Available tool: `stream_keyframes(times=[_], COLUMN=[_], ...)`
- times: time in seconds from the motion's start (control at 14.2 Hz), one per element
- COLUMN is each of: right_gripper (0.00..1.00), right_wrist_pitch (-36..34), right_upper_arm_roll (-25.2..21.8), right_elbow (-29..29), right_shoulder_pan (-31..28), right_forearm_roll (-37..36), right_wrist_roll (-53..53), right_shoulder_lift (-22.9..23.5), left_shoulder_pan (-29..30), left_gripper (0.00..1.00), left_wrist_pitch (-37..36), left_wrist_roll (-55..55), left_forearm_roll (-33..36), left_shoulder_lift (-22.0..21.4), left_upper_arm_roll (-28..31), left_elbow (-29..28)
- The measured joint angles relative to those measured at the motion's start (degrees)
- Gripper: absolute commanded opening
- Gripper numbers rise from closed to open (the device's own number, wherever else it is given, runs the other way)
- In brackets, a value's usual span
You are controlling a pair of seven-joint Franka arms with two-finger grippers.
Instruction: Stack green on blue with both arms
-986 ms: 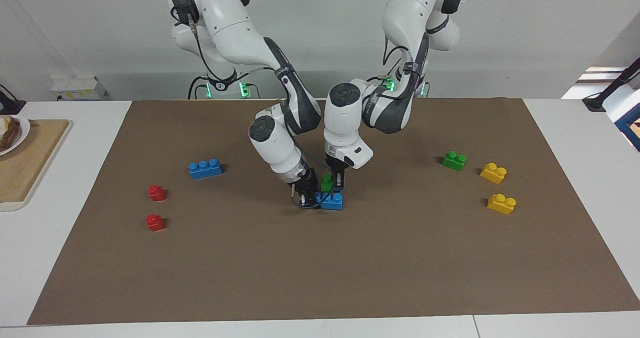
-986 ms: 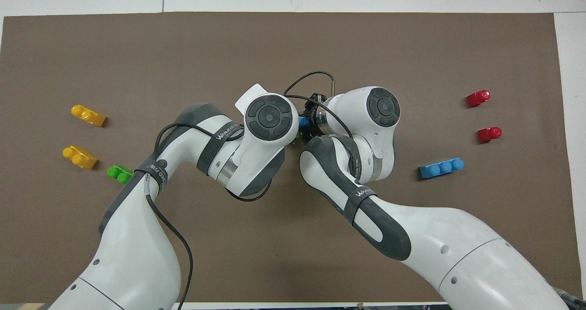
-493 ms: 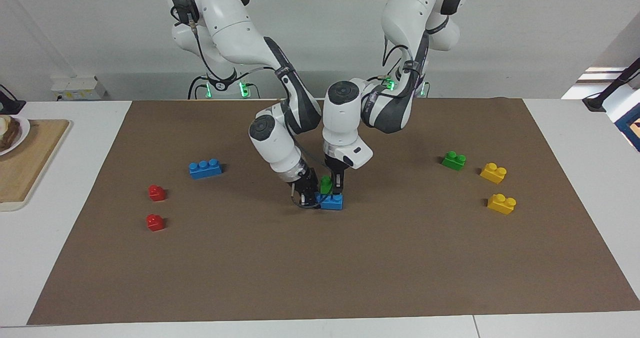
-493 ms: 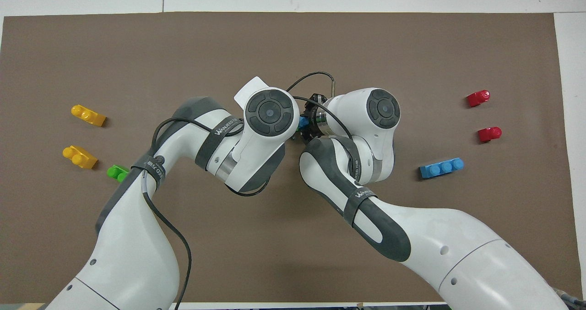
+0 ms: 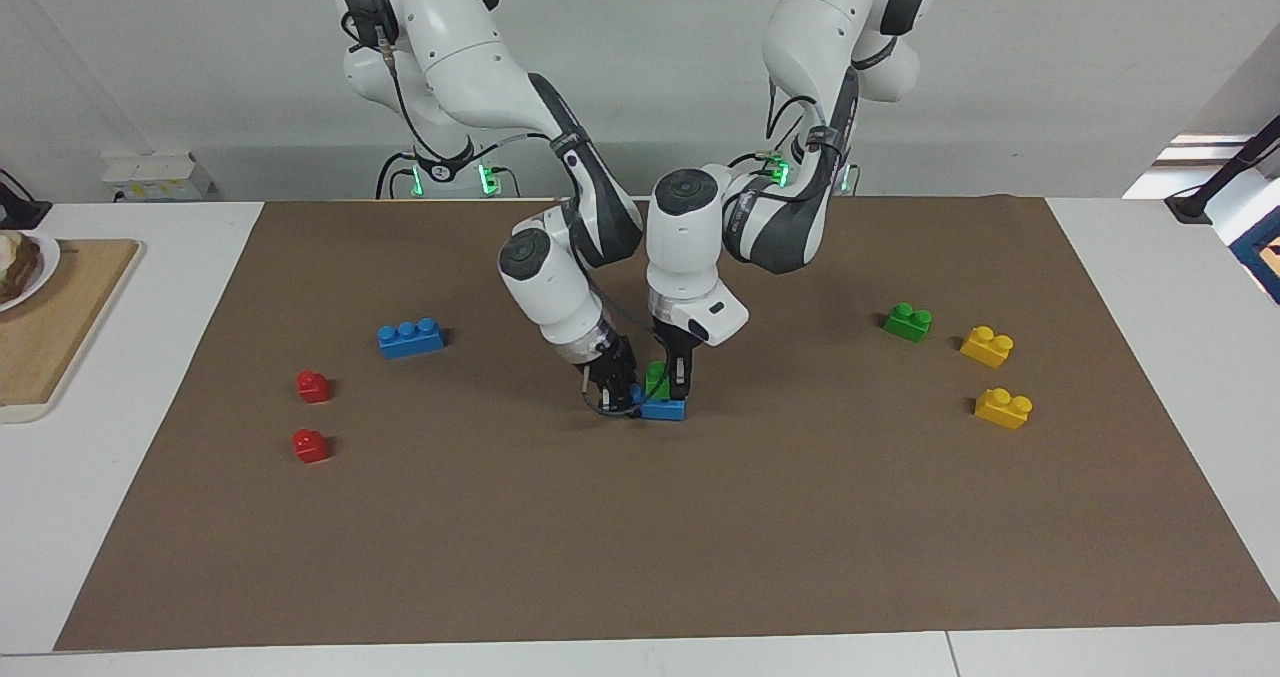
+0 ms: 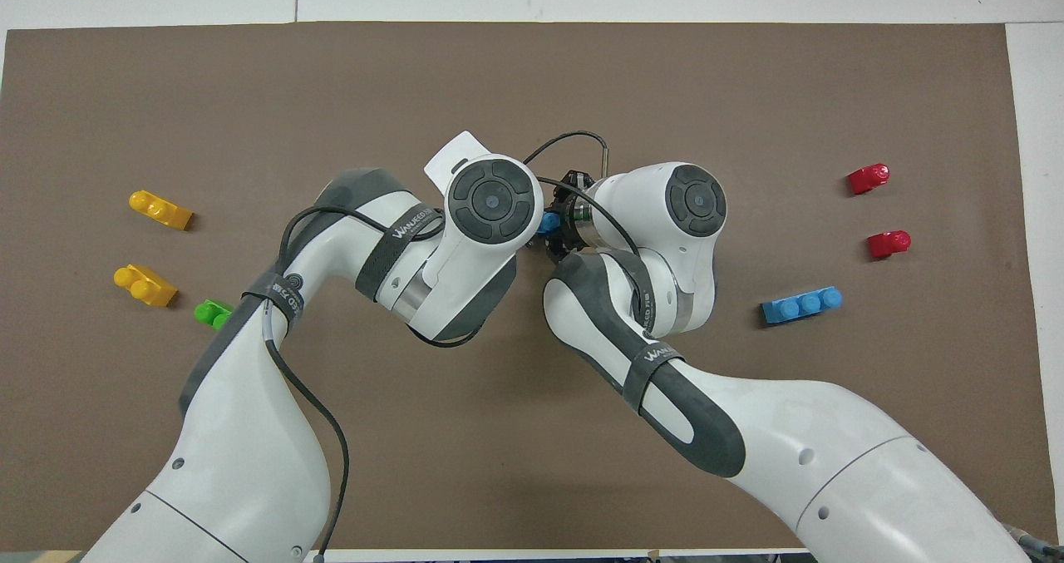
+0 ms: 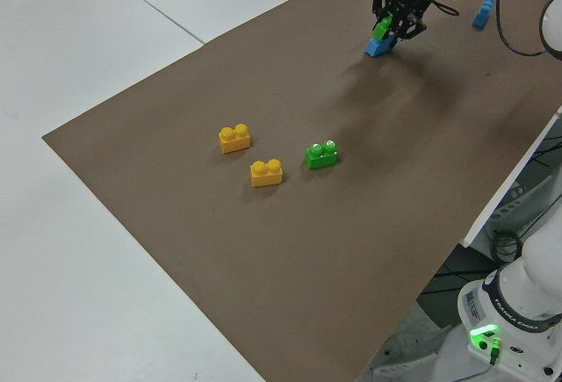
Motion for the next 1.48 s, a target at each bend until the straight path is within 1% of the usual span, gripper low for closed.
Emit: stream_keyframes(times=[0.63,0.7,0.77,1.06,1.13,1.2,1.27,1.34,1.48], right_gripper=[0.0,0.0,0.0,0.0,0.51,0.78,0.9,0.93,0.94], right_wrist_pitch=[0.4,0.43,0.46,0.66,0.69,0.7,0.71,0.79,1.54], right_upper_arm_roll=[0.0,0.0,0.0,0.0,0.0,0.0,-0.03,-0.11,-0.17], right_elbow=[-0.17,-0.19,-0.21,-0.39,-0.42,-0.43,-0.63,-1.19,-1.46], right_shoulder_pan=[0.07,0.08,0.08,0.11,0.12,0.12,0.12,0.12,0.12], right_forearm_roll=[0.0,0.0,0.0,0.0,0.0,0.0,0.0,0.0,0.0], right_wrist_roll=[0.0,0.0,0.0,-0.01,-0.02,-0.11,-0.29,-0.62,-0.77], right_shoulder_lift=[-0.04,-0.04,-0.05,-0.15,-0.16,-0.17,-0.11,0.03,0.17], left_shoulder_pan=[-0.01,-0.01,-0.01,0.2,0.36,0.75,1.32,2.01,3.69], left_gripper=[0.0,0.62,1.0,1.0,1.0,1.0,1.0,1.0,1.0], left_wrist_pitch=[2.57,2.67,2.7,2.73,2.73,2.73,2.66,2.49,1.51], left_wrist_roll=[0.0,0.01,0.12,0.93,1.13,1.51,2.11,3.08,5.19], left_forearm_roll=[1.14,1.21,1.28,1.84,1.9,1.98,2.02,2.02,2.02], left_shoulder_lift=[1.05,1.05,1.05,1.89,1.89,1.8,1.54,1.05,-0.59], left_upper_arm_roll=[-0.18,-0.18,-0.19,0.26,0.27,0.29,0.31,0.34,0.31], left_elbow=[-0.87,-0.94,-0.97,-1.33,-1.33,-1.3,-1.25,-1.2,-1.19])
